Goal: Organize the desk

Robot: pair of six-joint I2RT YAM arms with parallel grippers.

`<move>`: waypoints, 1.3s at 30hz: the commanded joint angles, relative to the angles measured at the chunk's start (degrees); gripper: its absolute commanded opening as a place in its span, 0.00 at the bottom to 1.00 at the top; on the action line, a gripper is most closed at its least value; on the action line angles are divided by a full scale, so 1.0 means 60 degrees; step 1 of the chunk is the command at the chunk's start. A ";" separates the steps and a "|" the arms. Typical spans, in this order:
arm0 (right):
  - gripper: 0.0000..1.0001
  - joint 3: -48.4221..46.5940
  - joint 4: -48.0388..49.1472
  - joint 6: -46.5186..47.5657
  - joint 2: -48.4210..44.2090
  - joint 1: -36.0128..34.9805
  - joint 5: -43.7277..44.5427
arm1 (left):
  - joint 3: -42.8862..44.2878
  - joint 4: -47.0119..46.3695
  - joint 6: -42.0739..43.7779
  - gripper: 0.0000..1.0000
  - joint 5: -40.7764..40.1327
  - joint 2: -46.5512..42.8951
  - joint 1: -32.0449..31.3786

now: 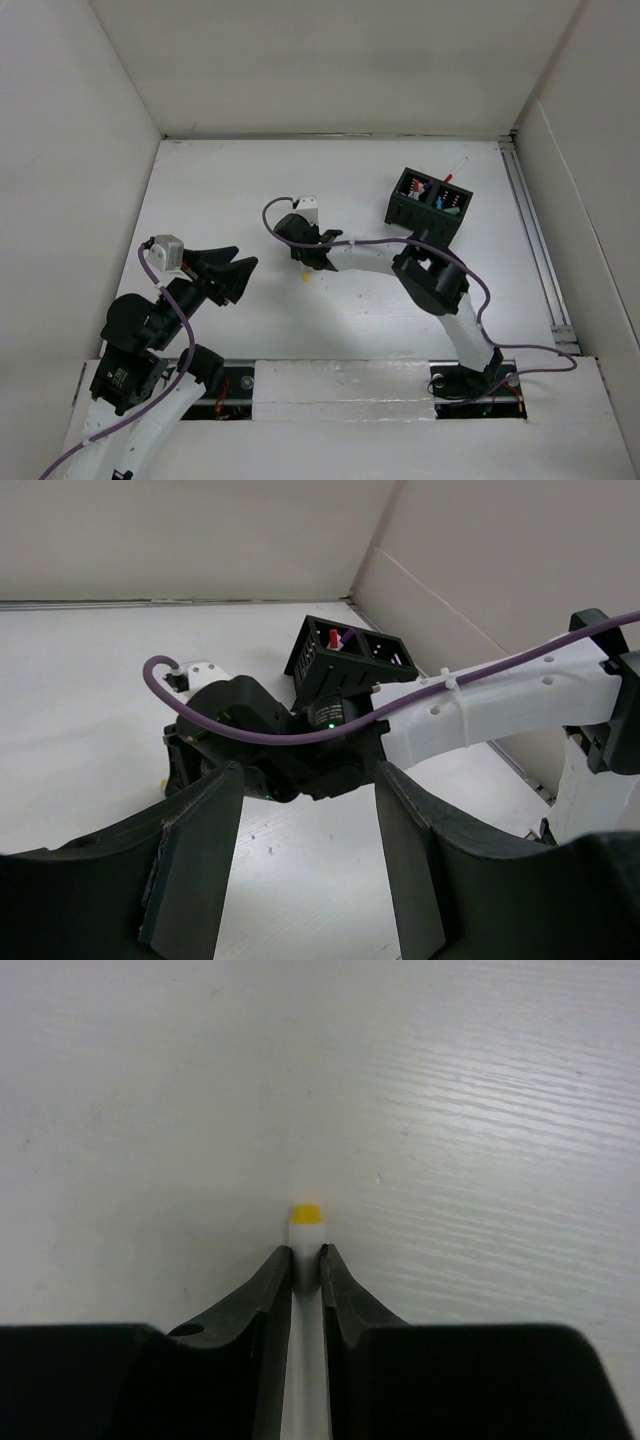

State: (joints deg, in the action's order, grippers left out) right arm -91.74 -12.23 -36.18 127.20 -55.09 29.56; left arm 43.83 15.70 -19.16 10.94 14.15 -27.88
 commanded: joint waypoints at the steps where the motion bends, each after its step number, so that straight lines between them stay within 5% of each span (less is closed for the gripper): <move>1: 0.16 0.1124 -0.0584 0.0655 -0.0368 0.0070 0.0448 | -0.0040 -0.0405 0.0000 0.51 0.0125 0.0175 0.0047; 10: 0.18 0.3261 -0.1215 -0.0195 -0.2182 0.0070 0.0040 | -0.0025 -0.0420 0.0000 0.51 0.0183 0.0234 0.0047; 15: 0.41 0.3032 -0.1622 -0.0019 -0.2318 0.0158 -0.0312 | -0.0026 -0.0405 0.0014 0.51 0.0227 0.0351 0.0135; 21: 0.48 0.2386 -0.2107 0.0230 -0.1748 0.0246 -0.0794 | -0.0026 -0.0376 0.0000 0.51 0.0111 0.0322 0.0135; 37: 0.34 0.1740 -0.3309 0.0933 -0.1277 0.0846 -0.2275 | -0.0055 -0.0406 0.0014 0.51 0.0125 0.0322 0.0135; 39: 0.24 0.1901 -0.3250 0.1035 -0.1336 0.0963 -0.2538 | -0.0040 -0.0391 0.0014 0.51 0.0183 0.0336 0.0135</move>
State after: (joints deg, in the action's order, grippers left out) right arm -82.26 -25.89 -31.38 117.12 -51.00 19.20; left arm 43.83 15.68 -19.16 11.35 15.64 -27.27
